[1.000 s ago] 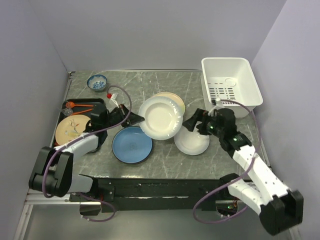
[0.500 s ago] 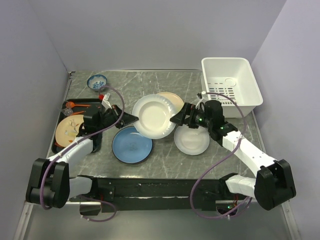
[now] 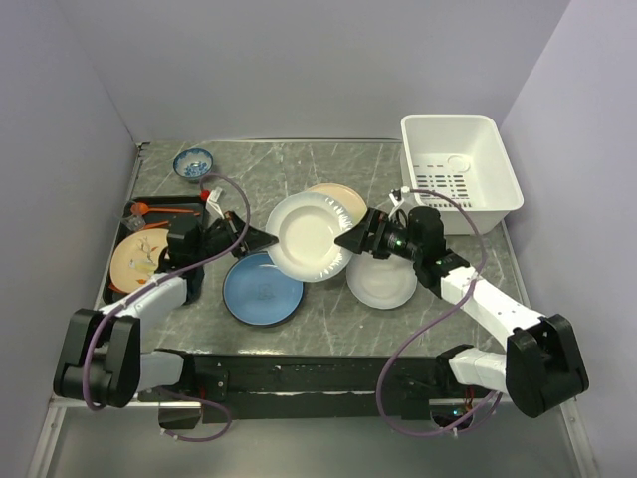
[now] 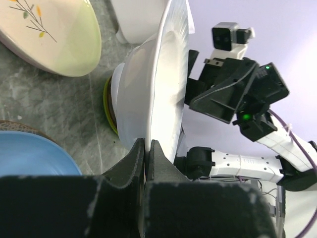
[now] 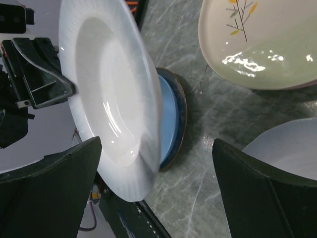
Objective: Place the plates into the plastic bin on the countertop
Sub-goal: Place the plate in the plastic bin.
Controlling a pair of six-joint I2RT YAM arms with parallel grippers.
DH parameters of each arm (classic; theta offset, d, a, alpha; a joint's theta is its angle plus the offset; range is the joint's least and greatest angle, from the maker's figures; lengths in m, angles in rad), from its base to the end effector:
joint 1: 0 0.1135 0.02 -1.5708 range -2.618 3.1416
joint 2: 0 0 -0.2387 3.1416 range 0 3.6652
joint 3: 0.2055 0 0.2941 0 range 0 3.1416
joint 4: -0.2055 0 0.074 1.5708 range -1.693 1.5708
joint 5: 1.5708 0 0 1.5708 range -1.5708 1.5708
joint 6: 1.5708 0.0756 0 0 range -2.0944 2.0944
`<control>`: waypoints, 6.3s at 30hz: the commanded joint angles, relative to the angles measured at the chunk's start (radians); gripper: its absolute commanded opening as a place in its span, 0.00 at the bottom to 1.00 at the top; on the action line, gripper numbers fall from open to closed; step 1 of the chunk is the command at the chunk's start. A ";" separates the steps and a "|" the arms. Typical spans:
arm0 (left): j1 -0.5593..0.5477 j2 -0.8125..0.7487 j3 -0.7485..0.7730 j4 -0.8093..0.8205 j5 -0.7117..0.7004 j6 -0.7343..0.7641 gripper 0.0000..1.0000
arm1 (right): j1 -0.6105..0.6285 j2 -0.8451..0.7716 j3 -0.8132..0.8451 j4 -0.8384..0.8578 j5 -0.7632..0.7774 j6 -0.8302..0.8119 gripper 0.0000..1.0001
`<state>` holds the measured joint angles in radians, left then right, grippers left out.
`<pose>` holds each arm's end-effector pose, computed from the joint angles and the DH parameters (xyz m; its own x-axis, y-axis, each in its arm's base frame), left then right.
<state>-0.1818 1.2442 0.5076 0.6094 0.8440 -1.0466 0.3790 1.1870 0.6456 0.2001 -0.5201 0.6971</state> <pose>0.3047 -0.1135 0.1749 -0.7976 -0.4383 -0.4144 0.3170 0.2799 -0.9062 0.3018 0.1606 0.1912 -0.7238 0.3114 -0.6157 -0.3801 0.5648 0.7325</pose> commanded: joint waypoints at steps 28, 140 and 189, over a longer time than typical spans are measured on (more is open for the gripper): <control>-0.024 0.066 -0.003 0.305 0.112 -0.095 0.01 | 0.006 0.105 -0.092 0.358 -0.176 0.143 0.00; -0.033 -0.098 0.105 -0.605 -0.672 0.318 0.99 | -0.440 0.181 0.439 -0.021 -0.109 0.193 0.00; -0.054 0.027 0.161 -0.576 -0.629 0.347 0.99 | -0.631 0.322 0.512 0.127 -0.034 0.366 0.00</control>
<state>-0.2306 1.2644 0.6182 0.0193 0.1913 -0.7315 -0.2348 1.5444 1.0828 0.1352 -0.5396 1.0058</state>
